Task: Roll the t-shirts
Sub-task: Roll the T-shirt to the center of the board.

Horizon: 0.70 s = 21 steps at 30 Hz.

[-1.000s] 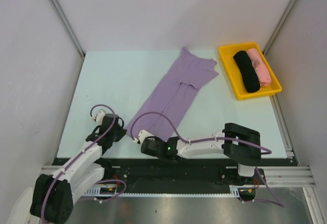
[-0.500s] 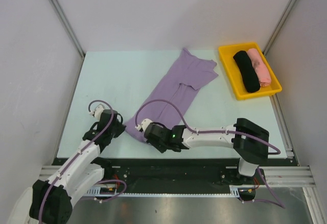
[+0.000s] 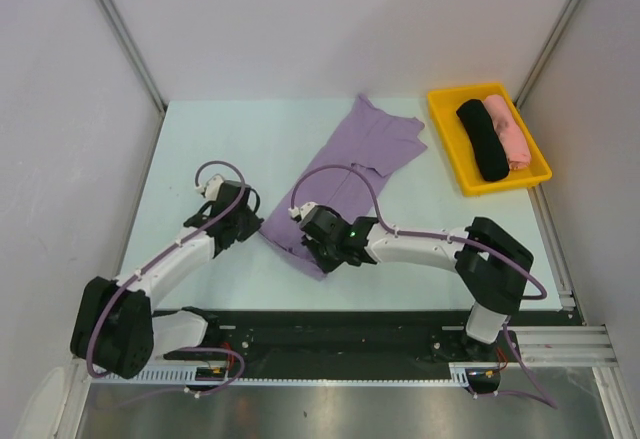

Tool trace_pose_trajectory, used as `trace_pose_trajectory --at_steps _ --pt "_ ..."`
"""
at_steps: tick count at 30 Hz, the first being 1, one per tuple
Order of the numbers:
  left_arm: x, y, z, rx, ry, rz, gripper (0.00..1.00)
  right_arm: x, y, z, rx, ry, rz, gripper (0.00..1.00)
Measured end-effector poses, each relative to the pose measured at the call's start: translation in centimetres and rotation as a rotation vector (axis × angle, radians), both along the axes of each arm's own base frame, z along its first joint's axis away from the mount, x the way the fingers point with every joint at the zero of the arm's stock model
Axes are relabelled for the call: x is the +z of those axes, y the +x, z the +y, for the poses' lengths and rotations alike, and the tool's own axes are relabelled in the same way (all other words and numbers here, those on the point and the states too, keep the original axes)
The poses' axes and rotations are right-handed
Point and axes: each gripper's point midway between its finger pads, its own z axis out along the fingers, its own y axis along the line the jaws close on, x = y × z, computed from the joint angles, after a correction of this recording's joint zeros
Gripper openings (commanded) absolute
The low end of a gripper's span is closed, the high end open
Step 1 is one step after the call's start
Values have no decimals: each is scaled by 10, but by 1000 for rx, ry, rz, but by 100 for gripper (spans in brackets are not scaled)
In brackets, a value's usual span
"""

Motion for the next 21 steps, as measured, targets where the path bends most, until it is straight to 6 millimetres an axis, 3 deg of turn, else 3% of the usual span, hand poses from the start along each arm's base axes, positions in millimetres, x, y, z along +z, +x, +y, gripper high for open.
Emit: trace_pose_trajectory --at_steps 9,16,17,18,20,21 --pt "8 29 -17 -18 -3 -2 0 -2 33 -24 -148 -1 28 10" --pt "-3 38 -25 -31 5 21 7 -3 47 -38 -206 -15 34 10" --pt "-4 38 -26 -33 7 25 13 -3 48 -39 -212 -16 35 10" --pt "-7 38 -26 -35 10 31 35 -3 49 -40 -218 -16 34 10" --pt "-9 39 -26 -44 20 37 47 -3 51 -41 -223 -15 35 10" --pt "-9 39 -26 -46 23 38 60 -3 51 -41 -226 -15 36 10"
